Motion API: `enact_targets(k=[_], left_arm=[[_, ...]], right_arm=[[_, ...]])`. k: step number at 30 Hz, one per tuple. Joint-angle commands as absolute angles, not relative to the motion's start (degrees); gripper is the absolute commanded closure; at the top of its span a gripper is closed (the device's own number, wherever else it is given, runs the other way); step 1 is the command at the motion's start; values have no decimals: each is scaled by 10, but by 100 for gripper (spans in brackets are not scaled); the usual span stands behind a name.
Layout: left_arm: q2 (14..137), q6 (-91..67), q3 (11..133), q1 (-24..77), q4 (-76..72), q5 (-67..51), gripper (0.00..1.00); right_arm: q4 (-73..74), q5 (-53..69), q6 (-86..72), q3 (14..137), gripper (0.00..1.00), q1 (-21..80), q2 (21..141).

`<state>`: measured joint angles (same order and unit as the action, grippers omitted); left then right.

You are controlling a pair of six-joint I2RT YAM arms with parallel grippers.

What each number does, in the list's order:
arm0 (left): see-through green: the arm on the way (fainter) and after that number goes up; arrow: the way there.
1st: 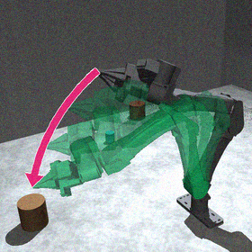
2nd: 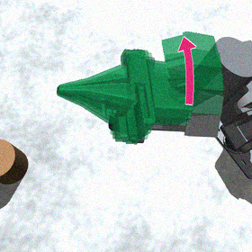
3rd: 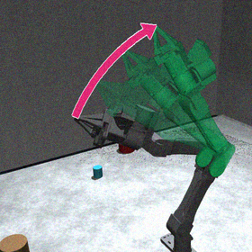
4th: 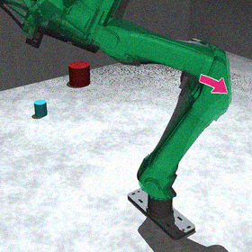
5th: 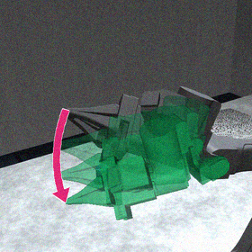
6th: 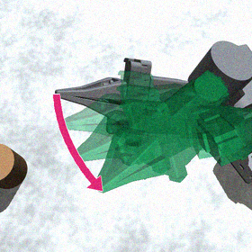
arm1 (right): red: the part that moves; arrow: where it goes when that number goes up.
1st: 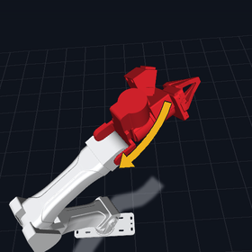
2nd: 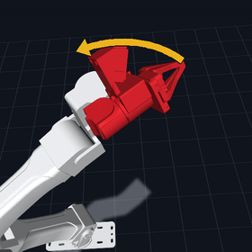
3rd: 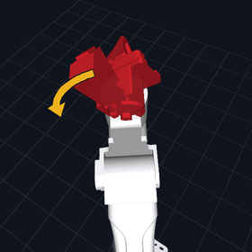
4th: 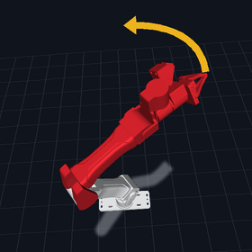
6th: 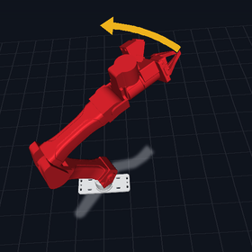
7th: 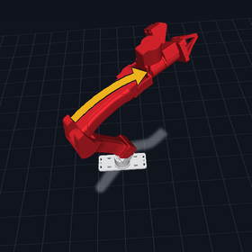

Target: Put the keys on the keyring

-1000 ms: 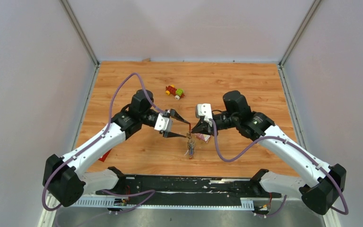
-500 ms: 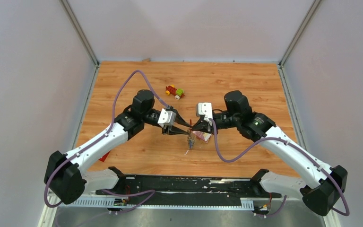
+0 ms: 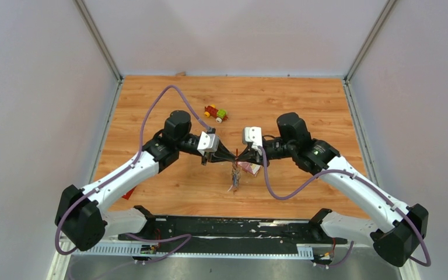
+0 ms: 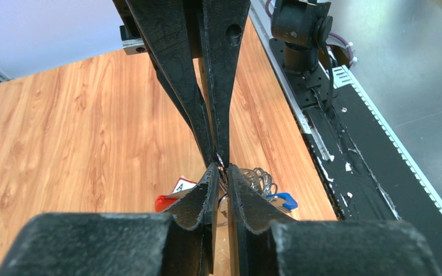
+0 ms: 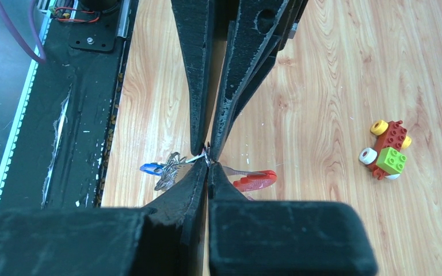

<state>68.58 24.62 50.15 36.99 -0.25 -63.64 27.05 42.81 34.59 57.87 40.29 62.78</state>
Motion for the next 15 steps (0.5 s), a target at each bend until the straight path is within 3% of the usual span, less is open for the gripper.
enact_targets(k=[1, 7, 11, 15], left_arm=[[679, 226, 501, 375, -26, -628, 84], [675, 232, 491, 375, -27, -618, 88], [675, 230, 493, 374, -27, -614, 100], [670, 223, 501, 375, -10, -599, 100]], right_arm=[[227, 432, 352, 579, 100, 402, 613], [228, 432, 353, 578, 100, 402, 611], [228, 429, 356, 577, 100, 402, 611], [226, 416, 366, 571, 100, 402, 610]])
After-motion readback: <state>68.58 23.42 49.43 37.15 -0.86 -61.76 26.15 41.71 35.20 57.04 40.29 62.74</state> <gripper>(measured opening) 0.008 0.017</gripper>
